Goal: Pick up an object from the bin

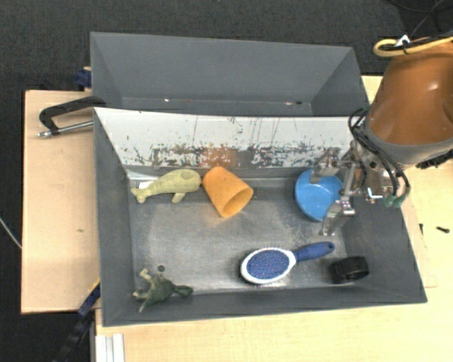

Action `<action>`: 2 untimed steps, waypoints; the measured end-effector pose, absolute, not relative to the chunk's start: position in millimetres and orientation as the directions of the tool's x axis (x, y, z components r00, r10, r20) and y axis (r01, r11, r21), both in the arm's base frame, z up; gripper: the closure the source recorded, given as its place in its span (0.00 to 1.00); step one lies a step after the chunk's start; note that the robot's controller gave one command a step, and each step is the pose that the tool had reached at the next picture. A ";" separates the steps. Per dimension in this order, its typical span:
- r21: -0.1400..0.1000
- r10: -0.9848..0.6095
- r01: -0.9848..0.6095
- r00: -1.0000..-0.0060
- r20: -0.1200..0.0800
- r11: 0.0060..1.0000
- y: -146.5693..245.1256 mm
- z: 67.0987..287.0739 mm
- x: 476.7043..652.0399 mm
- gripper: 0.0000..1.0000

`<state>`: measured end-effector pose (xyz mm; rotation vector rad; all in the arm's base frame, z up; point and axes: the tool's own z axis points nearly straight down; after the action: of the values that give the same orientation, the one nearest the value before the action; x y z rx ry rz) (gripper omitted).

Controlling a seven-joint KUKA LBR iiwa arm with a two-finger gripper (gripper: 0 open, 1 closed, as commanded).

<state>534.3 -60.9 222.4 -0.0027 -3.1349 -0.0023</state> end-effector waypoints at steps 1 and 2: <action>0.002 -0.374 -0.374 -0.927 0.000 0.927 -66.9 72.7 541.3 0.00; 0.000 -0.374 -0.374 -0.927 -0.002 0.927 -66.8 74.5 541.9 1.00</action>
Offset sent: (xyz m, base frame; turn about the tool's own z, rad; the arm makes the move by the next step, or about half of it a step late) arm 0.0065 -0.0070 -0.1486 -0.3862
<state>541.9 -66.8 74.5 0.5996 -3.0860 -0.0010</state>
